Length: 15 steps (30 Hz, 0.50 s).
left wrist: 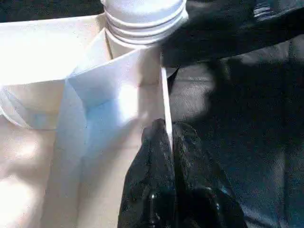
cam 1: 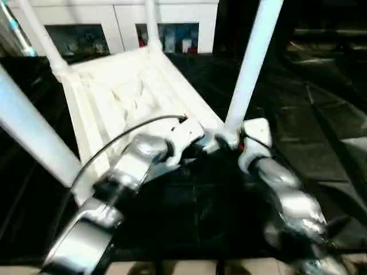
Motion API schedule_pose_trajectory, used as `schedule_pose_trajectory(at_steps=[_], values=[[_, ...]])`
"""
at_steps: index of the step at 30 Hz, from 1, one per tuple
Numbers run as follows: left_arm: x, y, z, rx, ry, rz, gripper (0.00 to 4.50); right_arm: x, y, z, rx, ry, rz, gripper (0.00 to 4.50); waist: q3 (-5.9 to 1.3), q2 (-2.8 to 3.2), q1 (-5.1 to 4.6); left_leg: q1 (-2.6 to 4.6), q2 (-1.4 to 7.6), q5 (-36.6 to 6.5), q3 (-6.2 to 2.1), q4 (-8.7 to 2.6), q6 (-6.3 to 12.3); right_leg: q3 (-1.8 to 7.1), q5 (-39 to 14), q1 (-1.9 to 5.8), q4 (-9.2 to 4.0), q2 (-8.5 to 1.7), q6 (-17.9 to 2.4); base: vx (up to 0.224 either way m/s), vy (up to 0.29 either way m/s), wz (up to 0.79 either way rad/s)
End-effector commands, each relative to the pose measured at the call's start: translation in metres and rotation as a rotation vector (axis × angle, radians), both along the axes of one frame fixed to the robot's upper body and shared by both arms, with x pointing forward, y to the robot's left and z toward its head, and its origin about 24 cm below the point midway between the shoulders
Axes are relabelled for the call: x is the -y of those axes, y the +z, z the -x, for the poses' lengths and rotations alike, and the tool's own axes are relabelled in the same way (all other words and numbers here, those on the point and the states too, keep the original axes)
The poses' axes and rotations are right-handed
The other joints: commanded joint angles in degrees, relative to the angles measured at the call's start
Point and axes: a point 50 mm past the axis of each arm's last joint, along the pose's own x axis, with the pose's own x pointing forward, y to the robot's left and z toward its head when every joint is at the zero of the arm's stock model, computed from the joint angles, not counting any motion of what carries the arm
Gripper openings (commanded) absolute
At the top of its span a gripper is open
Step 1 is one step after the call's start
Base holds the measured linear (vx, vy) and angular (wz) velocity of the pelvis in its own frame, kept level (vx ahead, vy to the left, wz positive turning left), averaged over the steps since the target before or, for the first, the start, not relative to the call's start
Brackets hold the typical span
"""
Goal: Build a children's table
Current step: Rotate leg to tighten
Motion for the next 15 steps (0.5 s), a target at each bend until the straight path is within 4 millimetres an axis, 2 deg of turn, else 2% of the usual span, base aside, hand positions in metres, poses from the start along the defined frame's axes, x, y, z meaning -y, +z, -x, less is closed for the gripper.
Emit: schedule_pose_trajectory(at_steps=[1, 3, 4, 5, 7, 11, 15], values=[[-0.007, -0.021, 0.013, -0.093, -0.044, -0.04, 0.0, 0.001, 0.007, 0.009, 0.005, 0.129, -0.011, 3.96, -3.04, -1.26, 0.22, 1.26, 3.82, -14.8, -1.82, -3.65, 5.57, 1.84, -12.6, 1.55, -4.23, -3.1, -10.6, 0.05, -0.029, 0.0], [-0.013, -0.021, 0.019, -0.107, -0.093, -0.033, 0.0, 0.011, 0.01, 0.017, -0.005, 0.217, -0.001, 3.96, -3.07, -1.12, 0.19, 1.02, 3.8, -12.0, -1.76, -3.38, 7.06, 1.64, -8.4, 1.79, -3.77, -3.0, -12.5, 0.025, -0.014, 0.0], [-0.014, -0.021, 0.02, -0.112, -0.1, -0.034, 0.0, 0.012, 0.011, 0.018, -0.007, 0.233, -0.001, 3.96, -3.07, -1.12, 0.19, 1.02, 3.8, -12.0, -1.76, -3.38, 7.06, 1.64, -8.4, 1.79, -3.77, -3.0, -12.5, 0.0, 0.0, 0.0], [-0.019, -0.02, 0.025, -0.117, -0.145, -0.032, 0.0, 0.017, 0.013, 0.022, -0.014, 0.294, 0.004, 3.96, -3.04, -0.91, 0.14, 1.13, 3.83, -11.6, -1.71, -3.28, 7.61, 1.53, -7.0, 1.77, -3.66, -2.96, -13.8, 0.0, 0.0, 0.0], [-0.021, -0.015, 0.037, -0.132, -0.284, 0.009, 0.0, 0.019, 0.017, 0.025, -0.024, 0.374, 0.005, 3.96, -3.09, -0.93, 0.15, 1.31, 3.93, -10.9, -1.63, -3.18, 8.04, 1.54, -5.8, 1.82, -3.4, -2.86, -14.9, 0.0, 0.0, 0.0], [-0.022, -0.014, 0.042, -0.154, -0.323, 0.008, 0.0, 0.016, 0.02, 0.026, -0.027, 0.427, 0.003, 3.96, -3.08, -0.63, 0.46, 1.81, 4.19, -10.4, -1.41, -3.14, 8.15, 1.58, -4.3, 1.51, -3.13, -2.68, -15.9, 0.0, 0.0, 0.0], [-0.023, -0.012, 0.043, -0.155, -0.328, 0.003, 0.0, 0.012, 0.02, 0.026, -0.03, 0.474, 0.004, 3.96, -3.23, -0.86, 0.89, 1.84, 4.16, -10.4, -1.25, -3.09, 7.54, 1.58, -4.2, 1.67, -2.94, -2.82, -16.1, 0.0, 0.0, 0.0]])
